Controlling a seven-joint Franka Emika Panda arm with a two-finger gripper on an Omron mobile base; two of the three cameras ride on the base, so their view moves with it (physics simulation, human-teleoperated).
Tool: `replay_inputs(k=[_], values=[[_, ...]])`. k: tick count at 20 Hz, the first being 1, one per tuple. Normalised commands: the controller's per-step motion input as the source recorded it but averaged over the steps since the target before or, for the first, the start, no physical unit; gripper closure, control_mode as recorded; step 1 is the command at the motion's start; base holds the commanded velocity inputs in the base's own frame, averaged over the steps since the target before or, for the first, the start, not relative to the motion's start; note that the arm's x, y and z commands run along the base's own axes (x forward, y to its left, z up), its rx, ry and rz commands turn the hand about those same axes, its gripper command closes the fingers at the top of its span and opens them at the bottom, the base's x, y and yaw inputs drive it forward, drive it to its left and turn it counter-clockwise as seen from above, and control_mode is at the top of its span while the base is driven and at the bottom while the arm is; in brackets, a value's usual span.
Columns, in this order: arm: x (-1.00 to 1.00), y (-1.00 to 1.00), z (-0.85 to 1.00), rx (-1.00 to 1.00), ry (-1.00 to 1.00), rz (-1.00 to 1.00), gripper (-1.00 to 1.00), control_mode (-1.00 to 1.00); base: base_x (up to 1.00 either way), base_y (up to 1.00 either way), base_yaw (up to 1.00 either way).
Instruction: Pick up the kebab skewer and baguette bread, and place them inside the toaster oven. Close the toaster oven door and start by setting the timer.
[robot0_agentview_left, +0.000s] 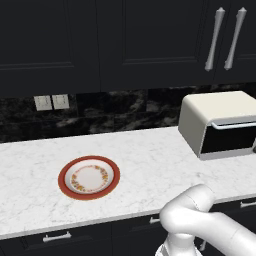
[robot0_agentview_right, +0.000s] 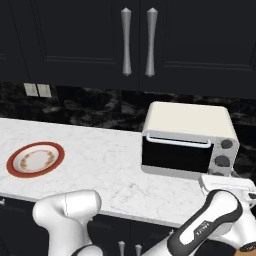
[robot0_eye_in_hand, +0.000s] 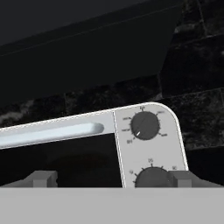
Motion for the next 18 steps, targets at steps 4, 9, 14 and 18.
replay_inputs(k=[4, 9, 14, 18], values=[[-0.08, 0.00, -0.12, -0.17, 0.26, -0.03, -1.00, -1.00, 0.00, 0.00, 0.00], [-0.02, 0.00, -0.13, -0.08, 0.19, 0.00, -1.00, -1.00, 0.00, 0.00, 0.00], [0.12, -0.02, -0.10, -0.03, 0.09, 0.00, -1.00, -1.00, 0.00, 0.00, 0.00], [0.22, -0.25, -0.10, 0.00, 0.05, 0.00, -1.00, -1.00, 0.00, 0.00, 0.00]])
